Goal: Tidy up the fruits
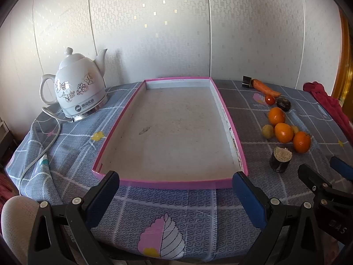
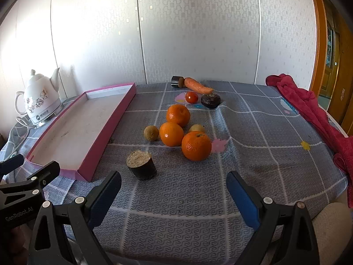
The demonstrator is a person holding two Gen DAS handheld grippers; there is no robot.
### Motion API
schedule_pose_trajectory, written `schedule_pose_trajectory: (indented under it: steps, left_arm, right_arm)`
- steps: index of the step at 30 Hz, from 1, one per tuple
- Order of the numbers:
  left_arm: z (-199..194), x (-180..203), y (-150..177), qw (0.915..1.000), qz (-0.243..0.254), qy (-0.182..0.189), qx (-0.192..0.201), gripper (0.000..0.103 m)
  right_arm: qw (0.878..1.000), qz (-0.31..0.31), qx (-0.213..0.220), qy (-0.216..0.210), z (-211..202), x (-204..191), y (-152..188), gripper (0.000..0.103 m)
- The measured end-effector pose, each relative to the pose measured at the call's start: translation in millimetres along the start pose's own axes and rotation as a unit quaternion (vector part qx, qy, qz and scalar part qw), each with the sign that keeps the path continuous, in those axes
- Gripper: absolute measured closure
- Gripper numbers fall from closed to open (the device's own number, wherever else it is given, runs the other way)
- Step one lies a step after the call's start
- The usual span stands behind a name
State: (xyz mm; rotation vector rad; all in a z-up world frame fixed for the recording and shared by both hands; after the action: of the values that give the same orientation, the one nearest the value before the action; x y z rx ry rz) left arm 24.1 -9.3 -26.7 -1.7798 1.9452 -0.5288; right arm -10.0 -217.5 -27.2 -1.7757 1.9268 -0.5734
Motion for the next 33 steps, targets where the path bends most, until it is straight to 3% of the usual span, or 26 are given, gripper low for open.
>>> schedule_pose_trajectory:
  steps: [28, 31, 33]
  left_arm:
    - [4.3, 4.2, -1.9, 0.9999, 0.009, 0.003, -0.012, 0.0]
    - [4.0, 5.2, -0.3, 0.9989, 0.016, 0.026, -0.035, 0.0]
    - [-0.3, 5.6, 3.8, 0.9984, 0.017, 0.046, -0.028, 0.0]
  right_arm:
    - [0.999, 0.024, 0.025, -0.022, -9.0, 16.2, -0.9, 0.006]
    - [0.999, 0.019, 0.032, -0.015, -10.2, 20.5, -2.4, 0.011]
    - [0.999, 0.016, 0.035, -0.011, -9.1, 24.9, -3.9, 0.019]
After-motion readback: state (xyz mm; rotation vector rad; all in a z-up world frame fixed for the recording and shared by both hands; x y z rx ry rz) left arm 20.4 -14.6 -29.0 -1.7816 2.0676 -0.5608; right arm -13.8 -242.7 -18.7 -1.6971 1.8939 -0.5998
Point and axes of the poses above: each gripper's, at about its wrist camera, not at the fingertips, and z roughly the way its jaws point, x to its right, y to its underside, the point moved 3 cm from there along z, roughly the way its jaws point, and after that the axes turned 15 degrees about -x, right-handed, at the moved point
